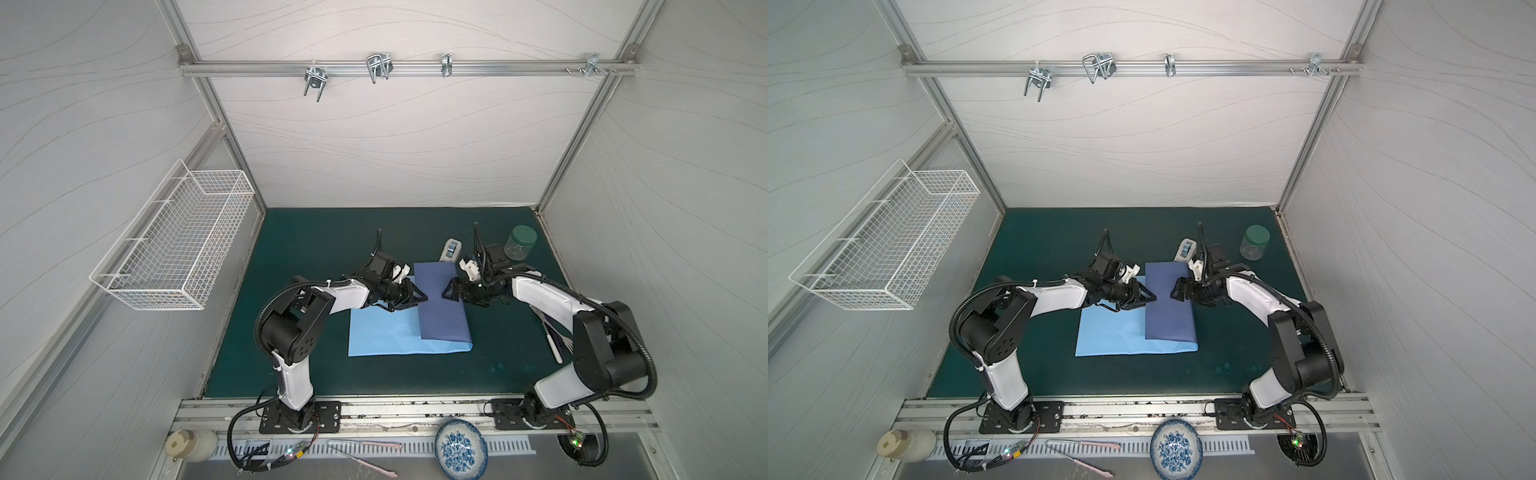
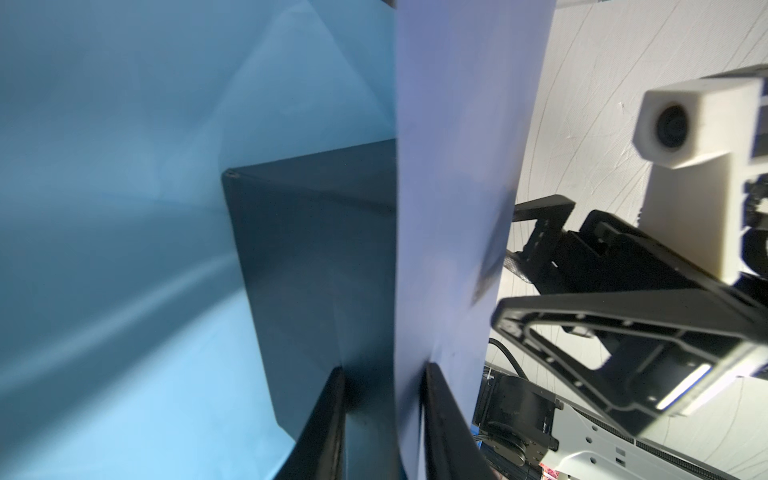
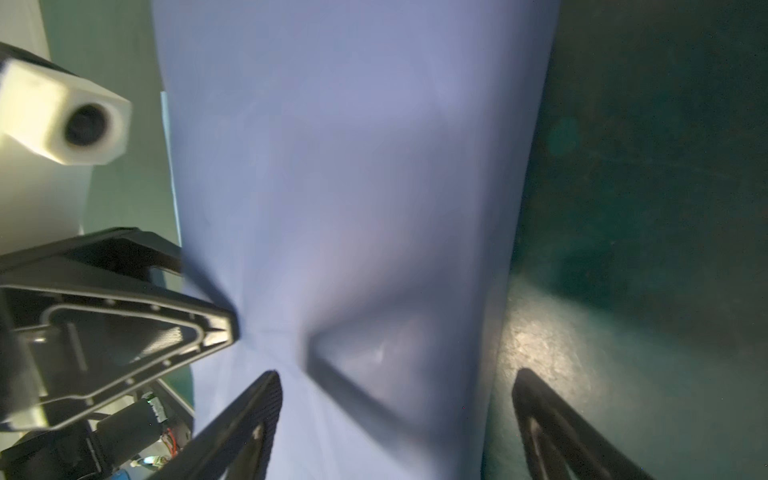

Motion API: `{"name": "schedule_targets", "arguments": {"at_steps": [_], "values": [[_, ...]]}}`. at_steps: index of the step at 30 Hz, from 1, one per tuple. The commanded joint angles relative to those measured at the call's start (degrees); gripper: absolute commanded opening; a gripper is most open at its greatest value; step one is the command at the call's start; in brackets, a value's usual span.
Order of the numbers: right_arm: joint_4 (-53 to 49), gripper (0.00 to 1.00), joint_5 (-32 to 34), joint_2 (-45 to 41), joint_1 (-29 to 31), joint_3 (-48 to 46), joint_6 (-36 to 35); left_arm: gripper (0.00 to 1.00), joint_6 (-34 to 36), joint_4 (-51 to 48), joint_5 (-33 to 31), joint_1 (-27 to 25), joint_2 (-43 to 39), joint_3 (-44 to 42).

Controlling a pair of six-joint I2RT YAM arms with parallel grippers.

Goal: Wrap the gift box in paper

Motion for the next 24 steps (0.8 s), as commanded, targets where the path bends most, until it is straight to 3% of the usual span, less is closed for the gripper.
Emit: {"name": "schedule_targets", "arguments": {"at_steps": [1, 7, 12, 17, 24], "values": [[-0.03, 0.88, 1.68, 0.09, -0.25, -2.38, -1.21, 0.28, 0.59, -6.57, -4.07, -1.01, 3.28, -2.02], [1.50, 0.88, 1.10, 0.81, -1.10, -4.06, -1.02, 0.28, 0.75, -6.59, -4.08, -0.95, 3.64, -1.94], [4.01, 0.90, -6.24, -2.33, -4.06, -5.01, 1.44, 0.27, 0.79, -6.59, -4.08, -0.88, 3.58, -2.12], [5.49, 0.90, -9.42, -3.91, -6.37, -5.65, 2.83, 0.25, 0.86, -6.66, -4.08, -0.86, 3.63, -2.29], [8.59, 0.85, -9.92, -1.09, -6.97, -8.21, 3.49, 0.23, 1.08, -6.73, -3.99, -0.91, 3.54, -2.38]]}}
